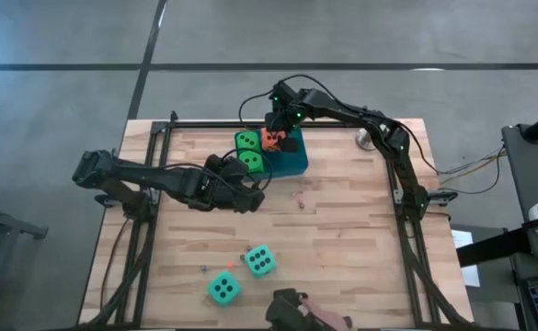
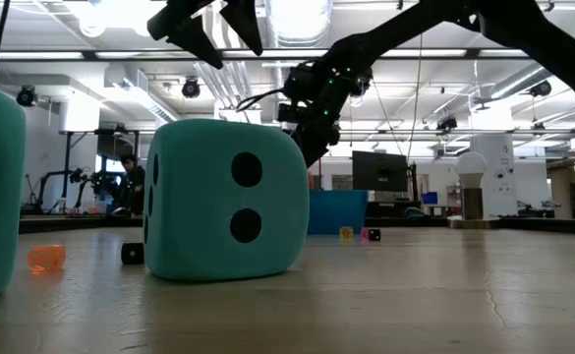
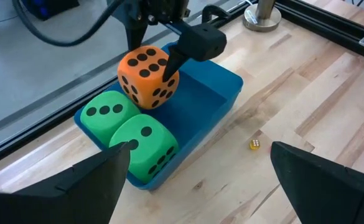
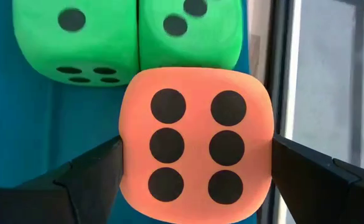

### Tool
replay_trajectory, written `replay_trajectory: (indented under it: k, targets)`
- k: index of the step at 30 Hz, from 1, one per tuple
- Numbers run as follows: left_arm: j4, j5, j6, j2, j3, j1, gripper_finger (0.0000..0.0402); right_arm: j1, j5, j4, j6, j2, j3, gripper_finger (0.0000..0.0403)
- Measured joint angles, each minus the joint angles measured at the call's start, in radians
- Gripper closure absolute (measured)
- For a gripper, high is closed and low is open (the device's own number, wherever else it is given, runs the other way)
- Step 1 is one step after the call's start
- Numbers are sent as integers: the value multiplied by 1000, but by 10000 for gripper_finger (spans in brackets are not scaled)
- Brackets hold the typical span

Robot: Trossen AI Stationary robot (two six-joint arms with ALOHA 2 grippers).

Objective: Pick & Place Dice
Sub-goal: Put the large orange dice into the blue bin

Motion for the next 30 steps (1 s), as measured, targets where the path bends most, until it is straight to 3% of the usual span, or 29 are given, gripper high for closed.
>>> replay_trajectory:
  k: [9, 17, 30]
  targets:
    - [0, 0, 1, 0, 0, 0, 12, -3, -31, -9, -4, 6, 0, 41]
    - [0, 0, 0, 0, 0, 0, 9, -5, -99, 2, -64, 6, 0, 7]
    - [0, 0, -1, 1, 0, 0, 9, -5, -50, 34, -23, 6, 0, 3]
